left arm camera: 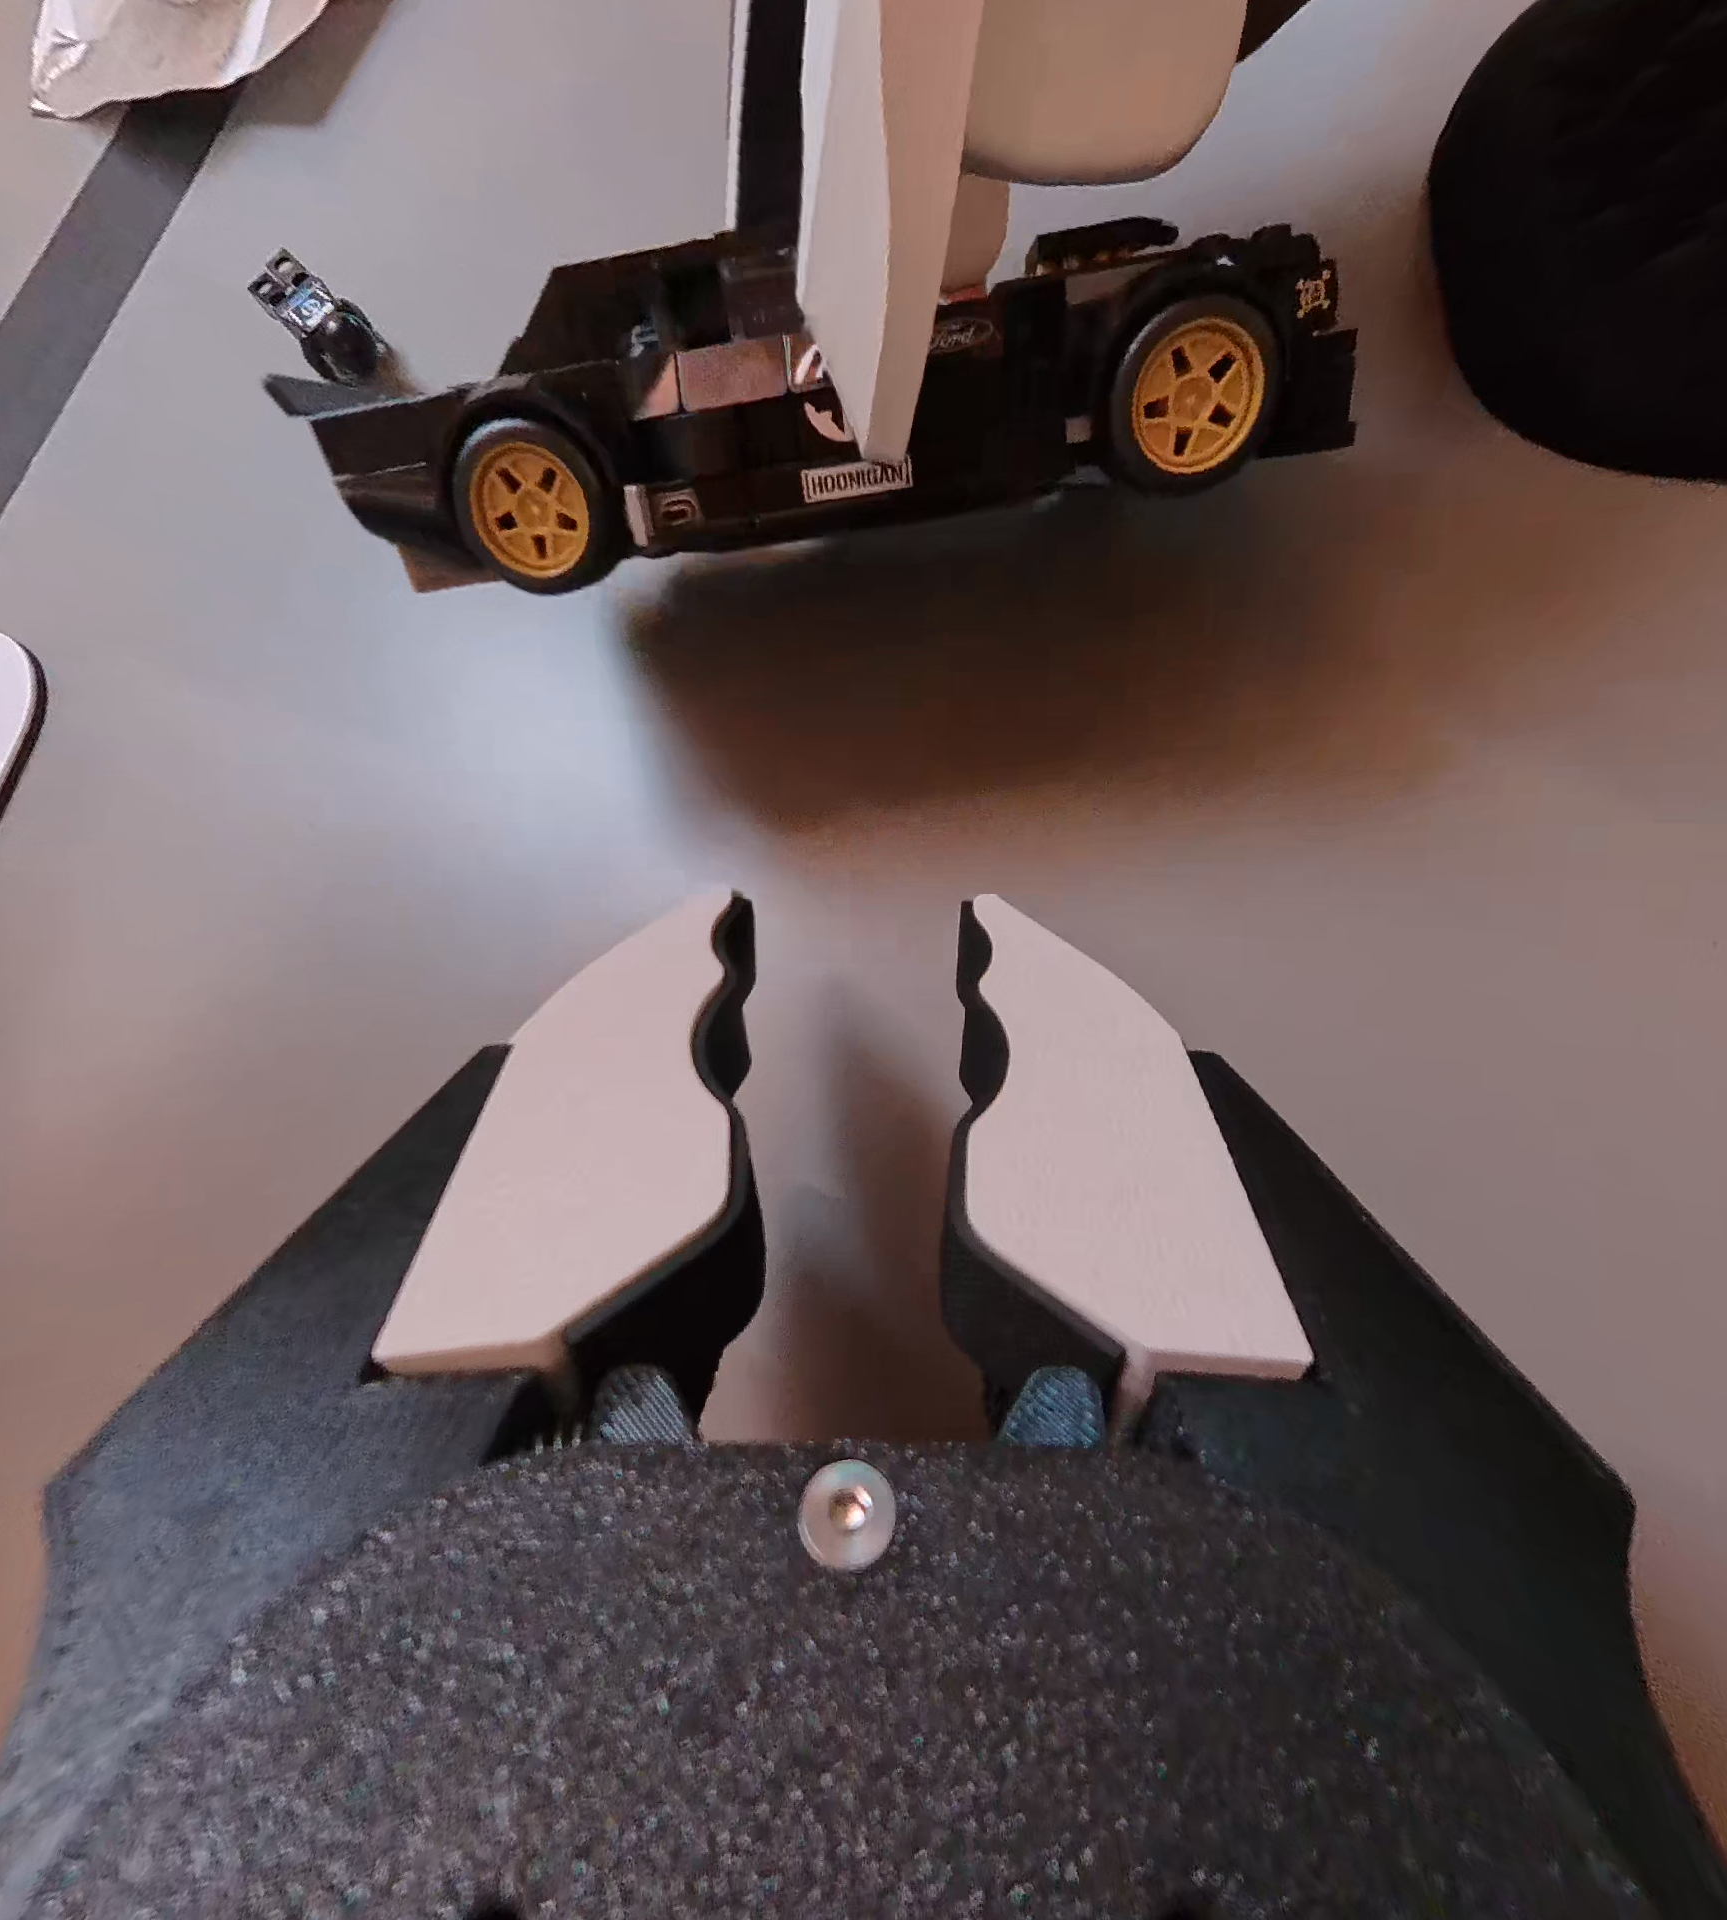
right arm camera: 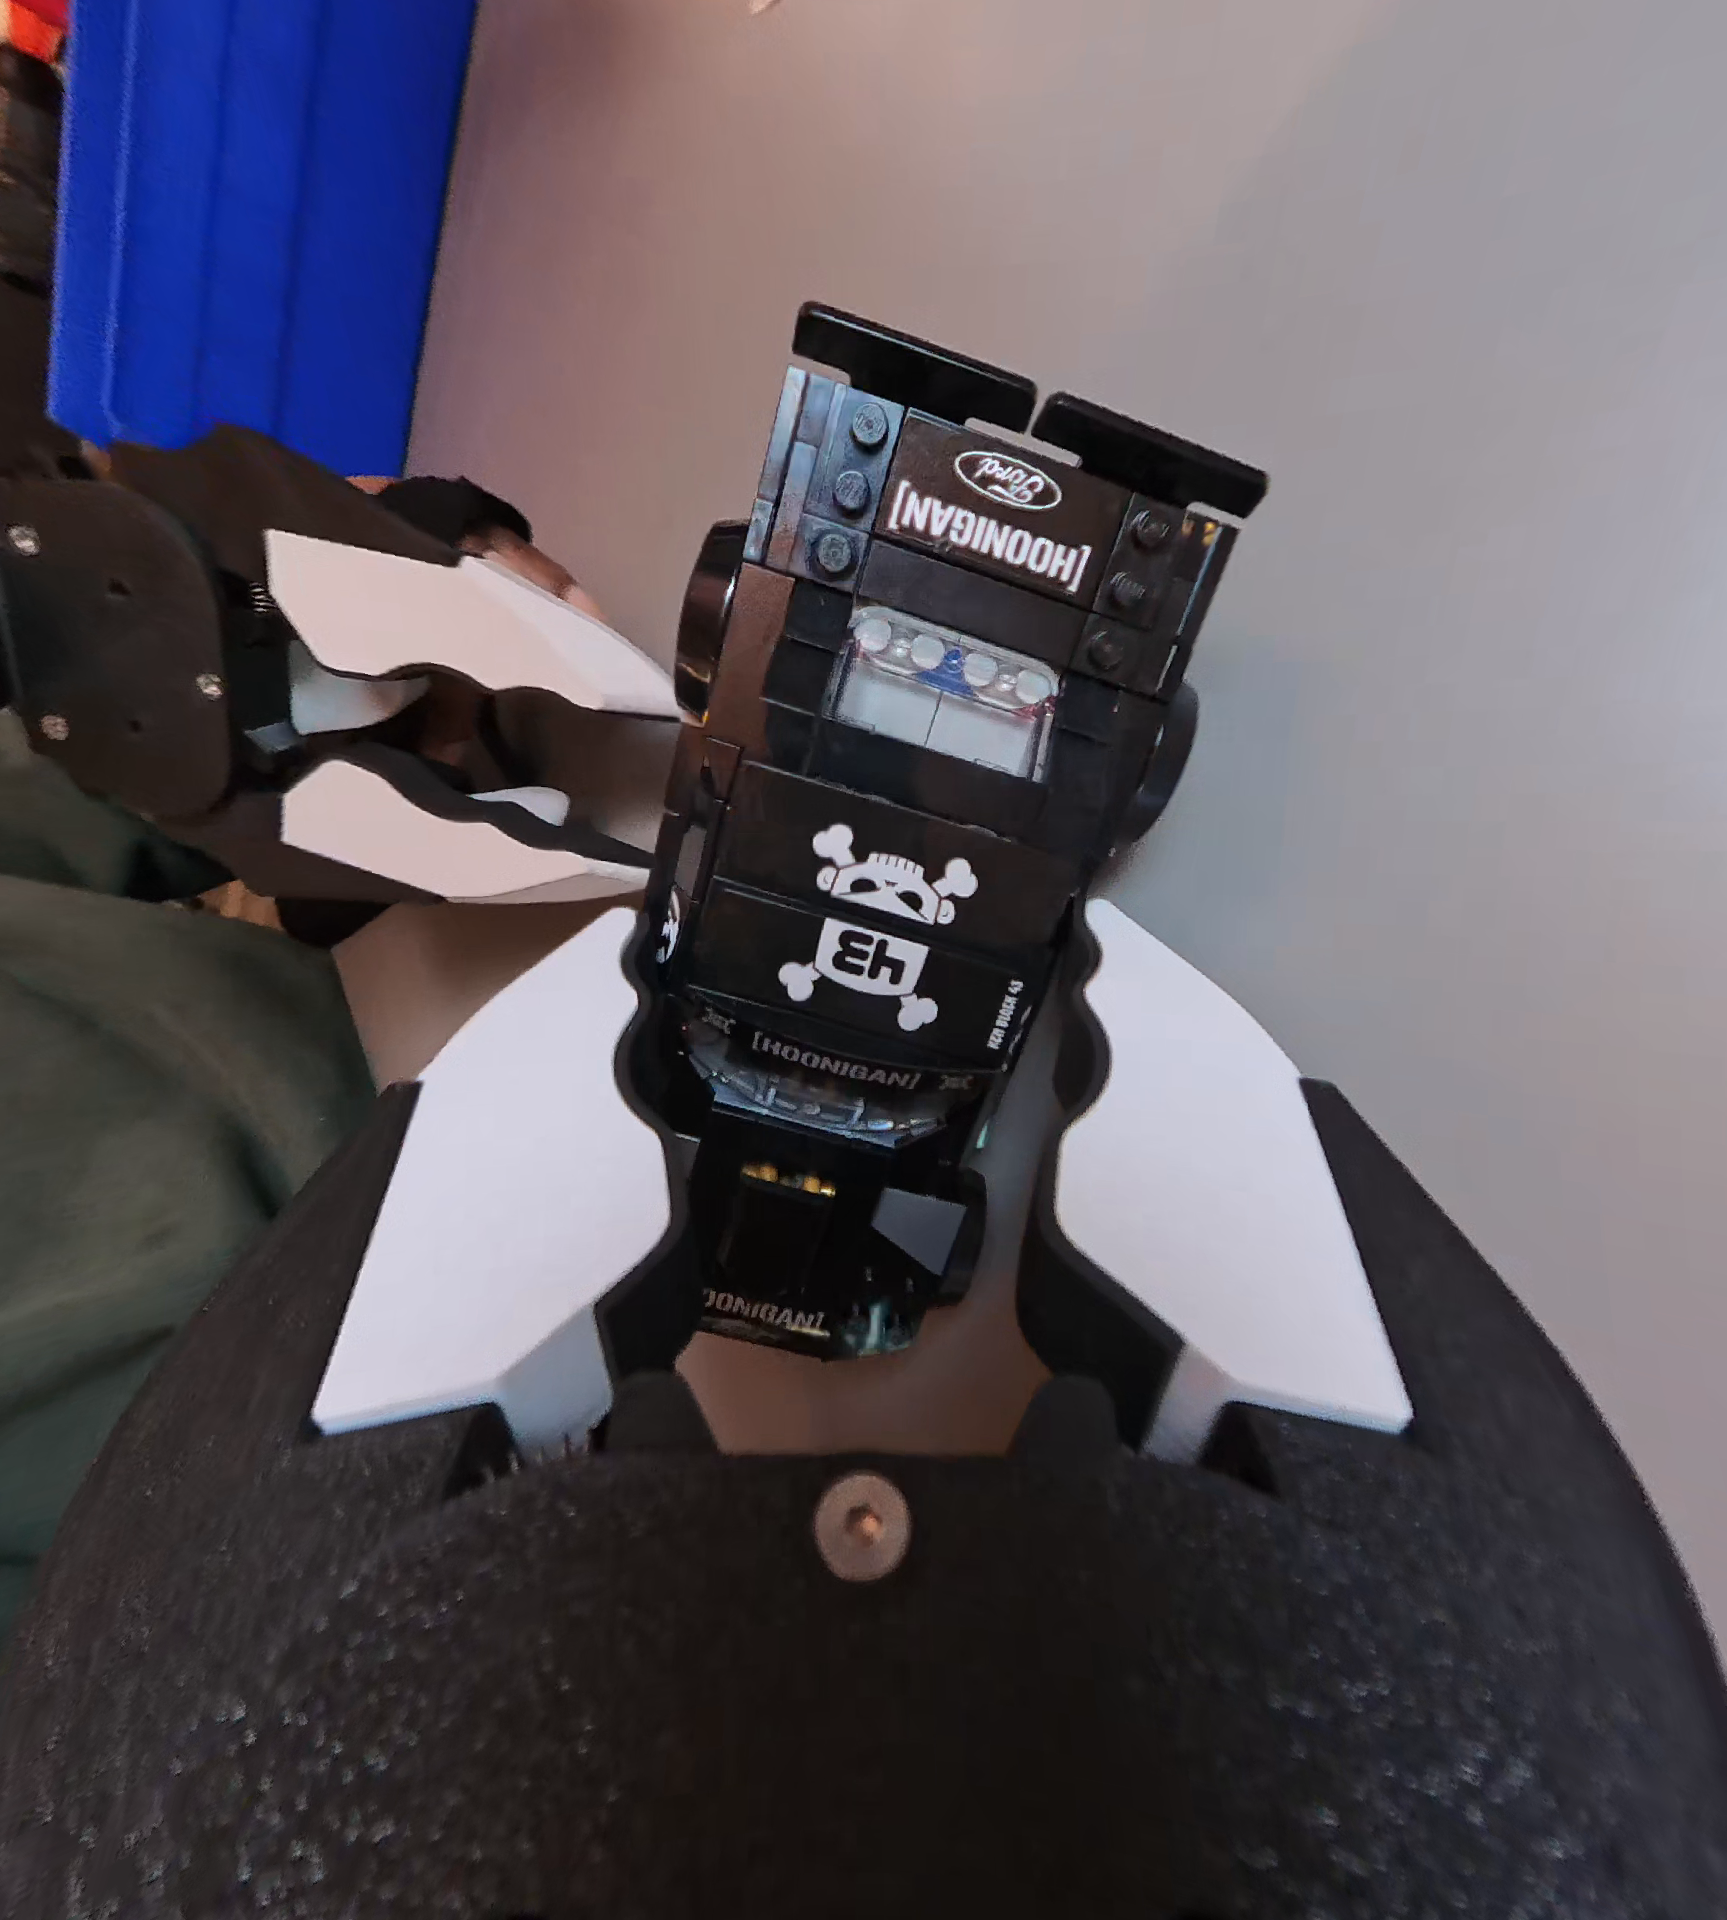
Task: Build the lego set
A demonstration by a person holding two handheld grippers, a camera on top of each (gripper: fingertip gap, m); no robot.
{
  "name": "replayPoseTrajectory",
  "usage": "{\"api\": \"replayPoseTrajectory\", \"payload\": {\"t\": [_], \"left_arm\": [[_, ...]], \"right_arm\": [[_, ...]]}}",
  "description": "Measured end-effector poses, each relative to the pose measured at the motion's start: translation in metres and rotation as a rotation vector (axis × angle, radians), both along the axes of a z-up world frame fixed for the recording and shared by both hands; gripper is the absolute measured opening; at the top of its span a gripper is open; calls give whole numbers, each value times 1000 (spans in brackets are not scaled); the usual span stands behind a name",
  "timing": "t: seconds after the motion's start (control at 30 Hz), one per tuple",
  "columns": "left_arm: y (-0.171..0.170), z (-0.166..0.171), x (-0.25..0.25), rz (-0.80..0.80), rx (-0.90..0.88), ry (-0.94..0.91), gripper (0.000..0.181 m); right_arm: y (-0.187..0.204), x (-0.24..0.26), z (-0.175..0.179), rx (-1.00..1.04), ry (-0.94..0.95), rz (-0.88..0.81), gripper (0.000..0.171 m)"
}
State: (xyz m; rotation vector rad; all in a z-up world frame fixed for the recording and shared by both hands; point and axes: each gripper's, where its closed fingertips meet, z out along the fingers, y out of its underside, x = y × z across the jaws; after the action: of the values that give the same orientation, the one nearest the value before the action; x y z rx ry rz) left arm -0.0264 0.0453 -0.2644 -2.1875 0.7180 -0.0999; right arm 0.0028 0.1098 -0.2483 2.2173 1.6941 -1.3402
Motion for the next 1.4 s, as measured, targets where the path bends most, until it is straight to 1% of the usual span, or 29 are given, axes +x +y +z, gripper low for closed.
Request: {"api": "replayPoseTrajectory", "payload": {"t": [0.3,0.63,0.97,1.23,1.4], "left_arm": [[-3,-6,4,-13,-31,2,38],[-3,-11,2,-11,-56,1,38],[-3,-14,1,-7,-66,10,37],[-4,-14,0,-6,-68,19,37],[-4,-14,0,-3,-68,22,37]], "right_arm": [[-16,-6,-2,-22,30,77,74],[-18,-9,-2,-17,45,106,74],[-20,-14,-2,159,-21,64,74],[-22,-18,-1,291,-37,48,74],[-17,-15,-6,348,-105,8,74]]}}
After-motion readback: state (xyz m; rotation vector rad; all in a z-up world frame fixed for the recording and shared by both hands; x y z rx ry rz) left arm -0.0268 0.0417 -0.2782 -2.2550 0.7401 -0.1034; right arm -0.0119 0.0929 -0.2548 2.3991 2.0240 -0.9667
